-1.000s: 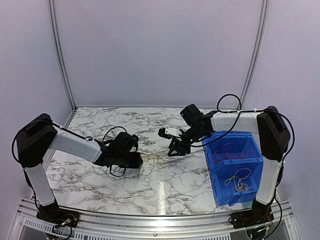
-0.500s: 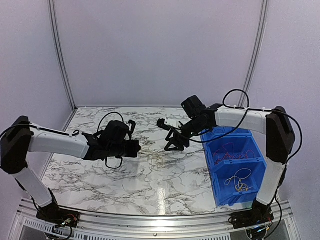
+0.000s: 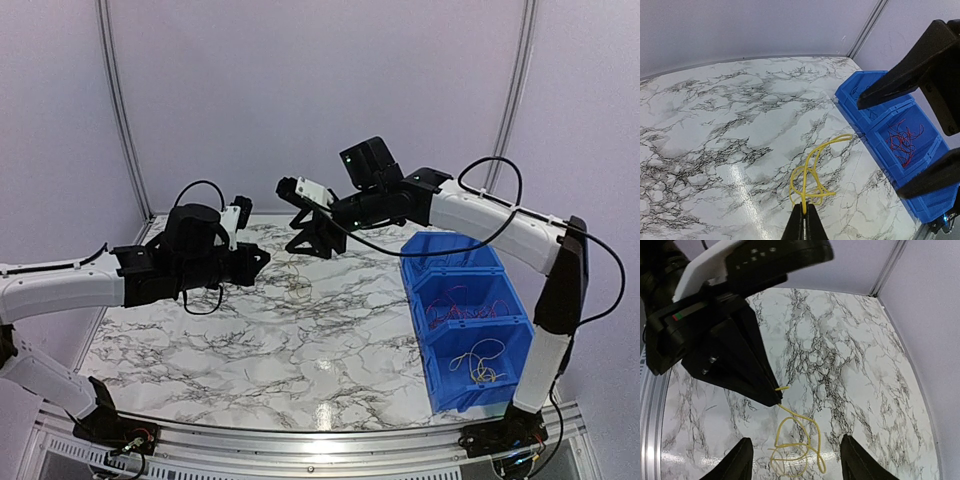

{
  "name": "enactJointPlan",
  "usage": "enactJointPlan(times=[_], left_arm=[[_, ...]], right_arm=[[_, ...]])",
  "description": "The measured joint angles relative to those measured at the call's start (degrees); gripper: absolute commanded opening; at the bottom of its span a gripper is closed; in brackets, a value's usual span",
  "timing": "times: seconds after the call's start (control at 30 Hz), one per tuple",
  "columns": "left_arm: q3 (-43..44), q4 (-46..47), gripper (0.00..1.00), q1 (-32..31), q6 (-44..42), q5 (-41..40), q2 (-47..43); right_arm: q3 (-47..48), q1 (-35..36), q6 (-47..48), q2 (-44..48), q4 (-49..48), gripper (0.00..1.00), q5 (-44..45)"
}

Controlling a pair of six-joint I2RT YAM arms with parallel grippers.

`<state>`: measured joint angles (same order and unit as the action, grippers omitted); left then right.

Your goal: Untangle the cables

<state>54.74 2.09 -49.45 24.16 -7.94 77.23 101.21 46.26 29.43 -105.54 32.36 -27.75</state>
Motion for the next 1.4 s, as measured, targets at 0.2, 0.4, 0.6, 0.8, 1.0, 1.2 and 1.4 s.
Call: enactJointPlan(times=[0.2,0.4,0.6,0.8,1.0,1.2,1.4], left_arm=[[0.0,-0.9,0.00,-0.5,-0.4,0.0,-2.8],[0.0,-1.0,0.00,-0.9,-0.4,0.0,-5.4],[0.1,-1.1,0.00,-1.3,-0.4,0.0,-6.1],[0.8,-2.4,0.00,-2.0,-0.2,-0.2,-6.7],[1.9,-4.2,0.00,-3.4,0.0,-1.6,-8.9],[5.3,-6.4,0.00,-4.4,0.0,-3.2,-12.9],[6.2,-8.9,0.00,-4.6,0.0,-6.0,-18.3]], right_arm=[[0.9,-0.2,-2.2,-2.7,-1.6,0.46,0.6],[0.0,-0.2,-3.0,-4.2,-2.4,0.20,-2.4],[-0.8,-0.4,-7.0,-4.3,-6.6,0.26,-7.0],[-1.3,-0.5,-13.3,-4.9,-12.6,0.09,-11.4],[-2.8,-1.6,-18.8,-6.7,-16.8,0.07,-10.4],[-6.3,-4.2,-19.5,-10.0,-19.8,0.06,-8.3],[-6.4,-6.4,-18.9,-14.7,-20.1,0.04,-6.5]])
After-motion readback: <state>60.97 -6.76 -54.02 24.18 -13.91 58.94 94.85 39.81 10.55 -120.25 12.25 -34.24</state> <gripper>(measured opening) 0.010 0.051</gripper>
